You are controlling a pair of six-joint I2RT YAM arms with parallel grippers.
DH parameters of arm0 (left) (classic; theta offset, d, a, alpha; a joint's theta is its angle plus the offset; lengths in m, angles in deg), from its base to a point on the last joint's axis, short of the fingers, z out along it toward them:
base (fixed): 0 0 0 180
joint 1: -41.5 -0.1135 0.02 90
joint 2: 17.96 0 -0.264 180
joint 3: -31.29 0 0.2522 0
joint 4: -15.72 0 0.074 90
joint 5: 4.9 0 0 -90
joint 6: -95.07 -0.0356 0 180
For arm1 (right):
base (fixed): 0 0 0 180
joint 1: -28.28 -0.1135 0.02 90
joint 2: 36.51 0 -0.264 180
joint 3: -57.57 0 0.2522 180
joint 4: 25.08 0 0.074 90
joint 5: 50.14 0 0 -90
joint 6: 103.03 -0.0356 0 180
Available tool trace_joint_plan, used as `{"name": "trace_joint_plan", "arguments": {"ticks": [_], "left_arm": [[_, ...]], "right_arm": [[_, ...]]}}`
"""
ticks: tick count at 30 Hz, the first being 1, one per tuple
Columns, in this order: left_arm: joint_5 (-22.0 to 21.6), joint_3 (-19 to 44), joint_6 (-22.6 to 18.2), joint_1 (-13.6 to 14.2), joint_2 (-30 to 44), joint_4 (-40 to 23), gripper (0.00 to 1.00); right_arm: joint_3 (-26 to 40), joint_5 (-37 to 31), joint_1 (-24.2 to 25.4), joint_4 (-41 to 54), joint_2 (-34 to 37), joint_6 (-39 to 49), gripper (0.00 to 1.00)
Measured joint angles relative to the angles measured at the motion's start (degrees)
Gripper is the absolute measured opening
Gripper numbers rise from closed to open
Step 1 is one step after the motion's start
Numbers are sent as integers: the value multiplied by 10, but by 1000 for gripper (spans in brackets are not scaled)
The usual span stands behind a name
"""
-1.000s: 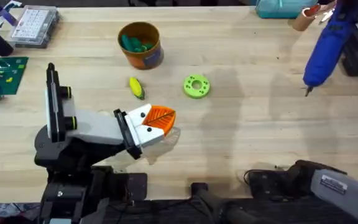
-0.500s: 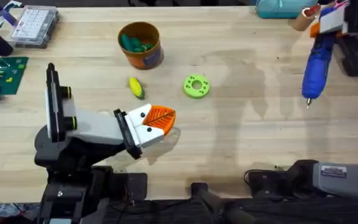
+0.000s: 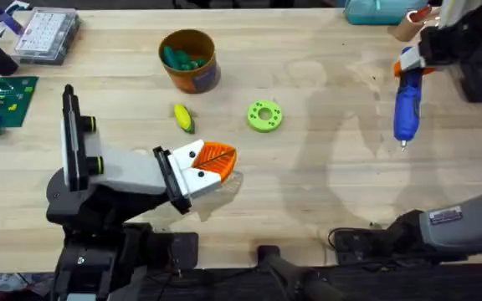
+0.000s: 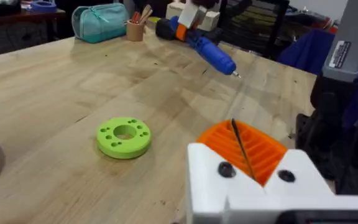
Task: Pick up the gripper from the table and insert it into the empty holder that is missing its gripper. Then pick up a screw, insert it into the mounting hole, and use the screwdriver to tighten it. Finally, clean up the table by picking up the vegetable and placing it into the bucket.
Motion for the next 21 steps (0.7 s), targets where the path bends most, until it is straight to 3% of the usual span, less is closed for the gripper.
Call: {"name": "trace_joint_plan", "arguments": {"ticks": [21], "left_arm": [[-5, 0, 0, 0, 0, 1, 5]], "right_arm": [[0, -65, -1, -69, 132, -2, 26]]}}
